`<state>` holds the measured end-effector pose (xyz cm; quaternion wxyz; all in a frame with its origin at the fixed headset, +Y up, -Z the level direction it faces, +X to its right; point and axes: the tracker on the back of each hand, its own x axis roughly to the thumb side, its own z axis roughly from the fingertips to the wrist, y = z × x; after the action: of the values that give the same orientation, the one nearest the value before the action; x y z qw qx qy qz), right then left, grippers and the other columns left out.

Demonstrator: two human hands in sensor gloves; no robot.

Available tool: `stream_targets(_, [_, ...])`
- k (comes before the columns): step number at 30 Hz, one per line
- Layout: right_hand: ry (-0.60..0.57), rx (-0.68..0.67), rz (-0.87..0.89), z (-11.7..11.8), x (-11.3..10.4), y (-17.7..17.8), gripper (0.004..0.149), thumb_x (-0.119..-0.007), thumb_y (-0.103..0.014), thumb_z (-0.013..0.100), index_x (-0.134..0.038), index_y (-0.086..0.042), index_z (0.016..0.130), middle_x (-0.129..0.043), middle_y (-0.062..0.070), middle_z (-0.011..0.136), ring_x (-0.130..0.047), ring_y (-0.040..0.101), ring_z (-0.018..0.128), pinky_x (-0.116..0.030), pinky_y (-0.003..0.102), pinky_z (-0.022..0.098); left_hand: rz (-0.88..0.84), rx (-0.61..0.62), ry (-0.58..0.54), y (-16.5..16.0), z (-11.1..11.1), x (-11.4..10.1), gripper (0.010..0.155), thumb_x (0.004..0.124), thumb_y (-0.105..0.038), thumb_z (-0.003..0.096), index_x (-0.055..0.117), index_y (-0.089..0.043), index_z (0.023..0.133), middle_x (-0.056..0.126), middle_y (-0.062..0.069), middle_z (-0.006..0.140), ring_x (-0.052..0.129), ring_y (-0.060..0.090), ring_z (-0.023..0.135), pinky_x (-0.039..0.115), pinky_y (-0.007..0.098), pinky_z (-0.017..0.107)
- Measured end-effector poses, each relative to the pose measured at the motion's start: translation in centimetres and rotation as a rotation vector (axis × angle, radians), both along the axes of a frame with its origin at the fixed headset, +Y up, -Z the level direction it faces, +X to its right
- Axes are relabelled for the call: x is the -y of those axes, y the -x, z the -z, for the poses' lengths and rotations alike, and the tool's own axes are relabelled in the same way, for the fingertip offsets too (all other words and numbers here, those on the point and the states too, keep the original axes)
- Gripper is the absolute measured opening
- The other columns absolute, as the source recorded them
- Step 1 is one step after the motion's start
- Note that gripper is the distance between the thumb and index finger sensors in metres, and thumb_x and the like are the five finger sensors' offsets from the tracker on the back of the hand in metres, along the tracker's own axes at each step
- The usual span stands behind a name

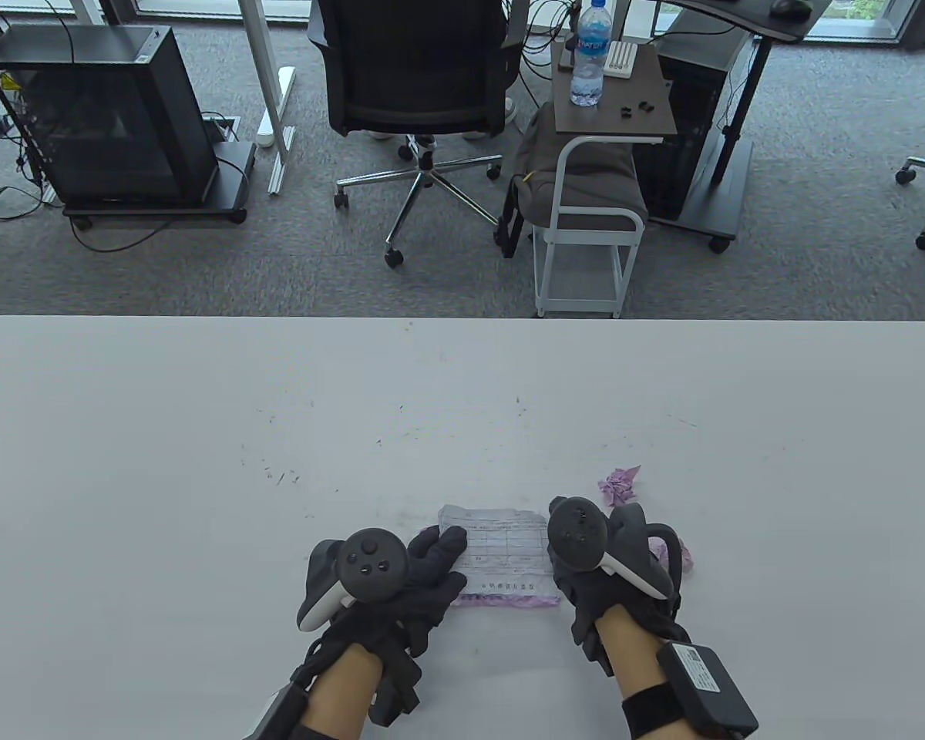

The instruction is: Flatten crumpled invoices and stack

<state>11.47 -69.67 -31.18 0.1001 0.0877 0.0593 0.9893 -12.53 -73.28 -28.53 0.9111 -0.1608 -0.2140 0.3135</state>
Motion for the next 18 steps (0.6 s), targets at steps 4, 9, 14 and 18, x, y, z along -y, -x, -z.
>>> stream_targets(4, [0.009,-0.005,-0.081,1.3,1.3,1.0,0.059,-0.082,-0.022,0.052,-0.055,-0.006,0.101,-0.090,0.015,0.075,-0.096,0.031,0.054,-0.088,0.043,0.037,0.095,0.006,0.005,-0.3,1.0,0.7,0.058,0.069,-0.030,0.0619,0.051,-0.011,0.114,0.040,0.016,0.115,0.057,0.056,0.100,0.057,0.068,0.067])
stream_targets(9, [0.039,-0.035,-0.189,2.0,3.3,2.6,0.061,-0.083,-0.023,0.052,-0.052,-0.006,0.102,-0.089,0.014,0.076,-0.096,0.030,0.055,-0.088,0.042,0.038,0.208,0.013,-0.005,-0.2,1.7,2.1,0.058,0.069,-0.030,0.0616,0.053,-0.011,0.113,0.041,0.016,0.115,0.053,0.057,0.100,0.056,0.068,0.067])
stream_targets(14, [0.046,-0.007,-0.229,1.9,5.7,4.0,0.062,-0.083,-0.023,0.052,-0.051,-0.005,0.102,-0.090,0.013,0.075,-0.096,0.029,0.055,-0.088,0.042,0.038,0.249,-0.002,0.050,-0.2,1.8,3.8,0.057,0.068,-0.029,0.0622,0.050,-0.012,0.114,0.033,0.015,0.116,0.038,0.060,0.102,0.049,0.070,0.069])
stream_targets(18, [0.064,-0.005,-0.298,1.6,6.8,5.0,0.061,-0.083,-0.023,0.052,-0.053,-0.006,0.102,-0.090,0.013,0.074,-0.095,0.029,0.055,-0.087,0.042,0.038,0.326,0.014,0.051,-0.3,1.8,4.4,0.057,0.069,-0.029,0.0618,0.052,-0.012,0.114,0.032,0.015,0.115,0.034,0.060,0.101,0.046,0.070,0.069])
